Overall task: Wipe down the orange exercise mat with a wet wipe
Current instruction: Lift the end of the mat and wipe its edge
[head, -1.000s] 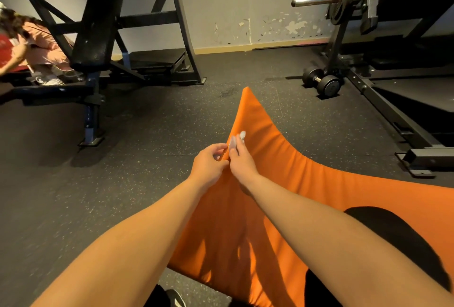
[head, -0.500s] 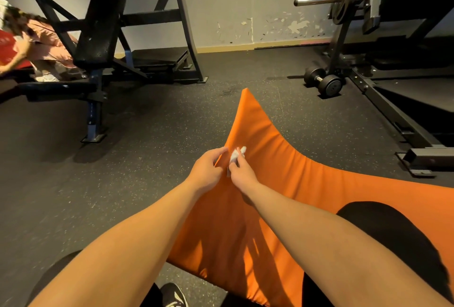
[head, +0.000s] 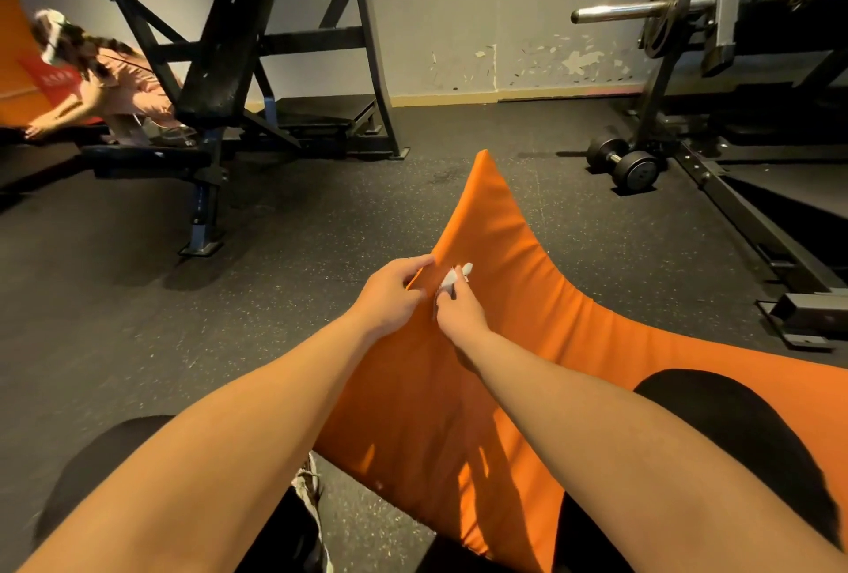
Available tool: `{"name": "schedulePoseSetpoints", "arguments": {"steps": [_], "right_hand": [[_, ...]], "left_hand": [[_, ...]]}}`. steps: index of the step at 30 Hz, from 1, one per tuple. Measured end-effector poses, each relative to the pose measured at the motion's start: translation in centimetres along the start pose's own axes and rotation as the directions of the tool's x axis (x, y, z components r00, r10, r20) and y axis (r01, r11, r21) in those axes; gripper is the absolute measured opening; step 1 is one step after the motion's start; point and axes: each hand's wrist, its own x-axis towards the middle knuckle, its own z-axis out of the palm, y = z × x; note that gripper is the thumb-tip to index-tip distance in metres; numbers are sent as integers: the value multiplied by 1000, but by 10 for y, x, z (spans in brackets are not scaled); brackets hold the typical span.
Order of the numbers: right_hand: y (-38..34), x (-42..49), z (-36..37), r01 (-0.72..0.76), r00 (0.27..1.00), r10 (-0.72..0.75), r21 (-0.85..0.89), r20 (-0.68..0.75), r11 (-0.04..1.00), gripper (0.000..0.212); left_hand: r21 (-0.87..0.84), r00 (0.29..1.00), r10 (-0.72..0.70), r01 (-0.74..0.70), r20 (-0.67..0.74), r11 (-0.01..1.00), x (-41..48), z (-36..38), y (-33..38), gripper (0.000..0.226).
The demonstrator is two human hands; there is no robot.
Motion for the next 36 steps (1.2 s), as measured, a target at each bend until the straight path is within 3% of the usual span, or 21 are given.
{"name": "schedulePoseSetpoints", "arguments": {"steps": [5,8,14,21,25,29,36], "right_hand": [[-30,0,5,214,976,-212,25,-44,977,57],[-10,2,17,167,986,-167,29,-13,985,59],[42,7,32,-65,997,68,-52,39,997,59],[0,36,47,189,980,-182,89,-78,978,50],[28,25,57,137,989,-130,95,-69,986,47],[21,30,46,21,999,-23,85,28,996,54],[20,-2,55,186,981,-183,39,-67,982,49]], "left_hand": [[-74,998,53,-51,29,996,-4,-4,-8,63],[-165,1000,-26,27,8,986,-7,5,-22,58],[-250,993,-113,115,21,961,3,15,-48,58],[-276,996,-36,57,83,960,10,20,-67,70],[-308,995,-85,99,58,946,3,28,-70,70],[-326,993,-103,115,53,938,-5,30,-77,64],[-324,992,-127,113,-20,939,-10,26,-75,44]]}}
